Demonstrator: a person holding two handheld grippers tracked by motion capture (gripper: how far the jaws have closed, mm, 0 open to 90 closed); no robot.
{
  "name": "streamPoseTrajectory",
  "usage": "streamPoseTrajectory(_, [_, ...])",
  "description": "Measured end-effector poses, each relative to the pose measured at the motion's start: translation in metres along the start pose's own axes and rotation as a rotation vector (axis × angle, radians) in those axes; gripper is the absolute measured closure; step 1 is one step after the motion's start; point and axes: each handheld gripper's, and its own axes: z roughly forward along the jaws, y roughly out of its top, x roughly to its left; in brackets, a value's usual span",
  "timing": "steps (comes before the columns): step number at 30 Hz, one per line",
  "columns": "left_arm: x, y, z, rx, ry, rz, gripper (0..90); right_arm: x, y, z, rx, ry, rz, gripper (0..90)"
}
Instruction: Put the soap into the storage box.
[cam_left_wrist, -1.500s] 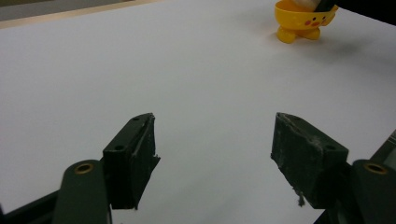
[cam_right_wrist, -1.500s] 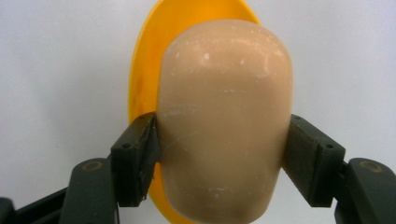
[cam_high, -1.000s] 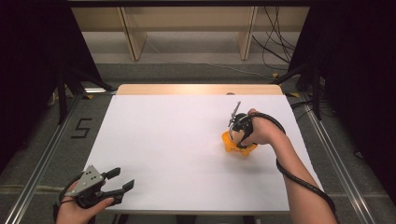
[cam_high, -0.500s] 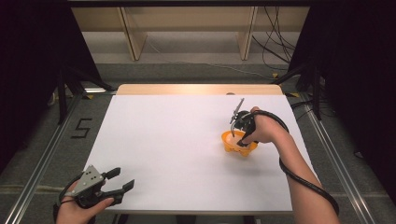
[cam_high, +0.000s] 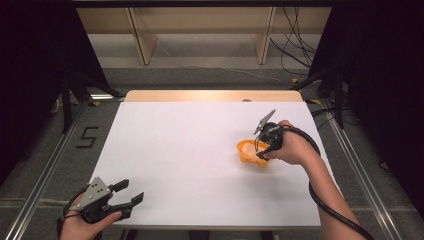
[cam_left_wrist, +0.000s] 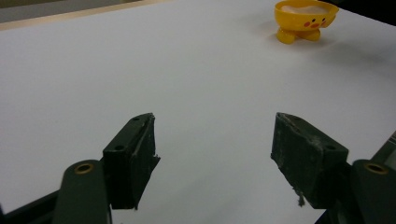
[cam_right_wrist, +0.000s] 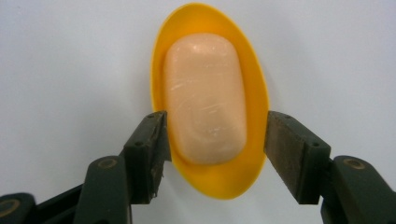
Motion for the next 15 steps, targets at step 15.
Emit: streamPoseTrajectory(15, [-0.001,0.0,0.0,0.003,0.013,-0.005,30.2,0.026,-0.064,-0.001,-0.173,-0.011,0.156,38.8])
